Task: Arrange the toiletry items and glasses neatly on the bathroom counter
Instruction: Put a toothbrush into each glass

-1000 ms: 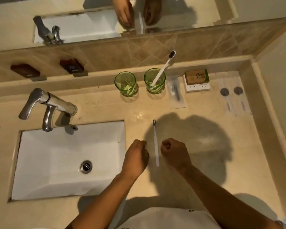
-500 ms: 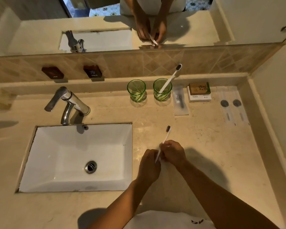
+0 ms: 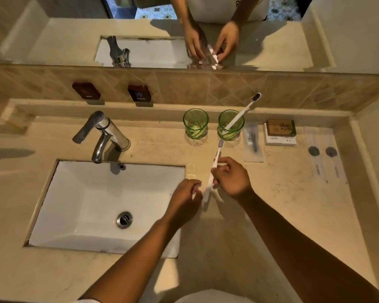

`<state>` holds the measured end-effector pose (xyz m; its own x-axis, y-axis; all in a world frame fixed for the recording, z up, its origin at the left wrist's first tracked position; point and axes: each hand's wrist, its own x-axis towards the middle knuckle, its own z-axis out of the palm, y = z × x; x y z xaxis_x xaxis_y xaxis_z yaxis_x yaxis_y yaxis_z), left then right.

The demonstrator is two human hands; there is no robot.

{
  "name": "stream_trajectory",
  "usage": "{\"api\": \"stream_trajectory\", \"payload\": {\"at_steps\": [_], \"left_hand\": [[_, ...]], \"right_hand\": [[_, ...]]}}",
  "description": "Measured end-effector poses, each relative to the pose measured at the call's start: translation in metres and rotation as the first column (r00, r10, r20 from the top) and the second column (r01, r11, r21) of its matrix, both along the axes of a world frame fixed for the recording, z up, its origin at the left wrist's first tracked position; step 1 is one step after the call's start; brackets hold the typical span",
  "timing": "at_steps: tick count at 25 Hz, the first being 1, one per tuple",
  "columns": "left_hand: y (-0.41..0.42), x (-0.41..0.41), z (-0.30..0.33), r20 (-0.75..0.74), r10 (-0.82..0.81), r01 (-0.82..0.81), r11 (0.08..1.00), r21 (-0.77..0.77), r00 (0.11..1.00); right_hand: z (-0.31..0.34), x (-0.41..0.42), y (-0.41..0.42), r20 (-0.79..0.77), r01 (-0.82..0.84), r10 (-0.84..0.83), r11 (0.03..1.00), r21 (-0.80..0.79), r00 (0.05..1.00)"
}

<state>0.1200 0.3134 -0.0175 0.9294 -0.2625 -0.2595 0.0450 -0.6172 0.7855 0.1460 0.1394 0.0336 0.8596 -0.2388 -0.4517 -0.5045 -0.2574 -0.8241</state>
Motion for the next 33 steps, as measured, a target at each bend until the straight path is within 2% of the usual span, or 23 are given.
{"api": "stream_trajectory", "payload": {"at_steps": [2,5,8,11,14,16,20,23,27,33], "left_hand": [[0.019,0.037,-0.002,0.145,0.002,-0.029,0.982,0.185,0.989],[0.036,0.099,-0.006,0.340,-0.028,-0.092,0.939,0.332,0.940],[0.038,0.153,-0.019,0.358,0.031,-0.177,0.907,0.382,0.933],[0.035,0.187,-0.035,0.319,0.036,-0.191,0.861,0.471,0.947],[0.035,0.198,-0.053,0.317,-0.059,-0.132,0.826,0.548,0.946],[0.039,0.196,-0.066,0.387,-0.109,-0.133,0.825,0.549,0.915],[0.044,0.199,-0.076,0.494,-0.067,-0.209,0.850,0.483,0.867],[0.044,0.201,-0.076,0.497,-0.072,-0.201,0.857,0.474,0.865],[0.044,0.201,-0.075,0.471,-0.080,-0.194,0.842,0.504,0.878],[0.041,0.200,-0.076,0.453,-0.065,-0.195,0.842,0.504,0.889]], "right_hand": [[0.017,0.033,0.004,0.068,0.019,-0.022,0.999,0.042,0.997],[0.035,0.084,0.010,0.197,0.032,-0.049,0.995,0.092,0.979],[0.041,0.131,0.012,0.266,0.136,-0.160,0.985,0.105,0.951],[0.033,0.162,0.008,0.282,0.270,-0.287,0.958,0.099,0.915],[0.024,0.171,0.004,0.322,0.263,-0.268,0.963,0.061,0.908],[0.019,0.170,0.003,0.322,0.279,-0.270,0.960,0.019,0.907],[0.011,0.171,0.007,0.388,0.254,-0.183,0.957,-0.139,0.903],[0.006,0.171,0.013,0.409,0.238,-0.129,0.944,-0.229,0.904],[-0.002,0.174,0.017,0.371,0.230,-0.138,0.949,-0.216,0.918],[-0.009,0.173,0.019,0.343,0.163,-0.038,0.926,-0.341,0.938]]}}
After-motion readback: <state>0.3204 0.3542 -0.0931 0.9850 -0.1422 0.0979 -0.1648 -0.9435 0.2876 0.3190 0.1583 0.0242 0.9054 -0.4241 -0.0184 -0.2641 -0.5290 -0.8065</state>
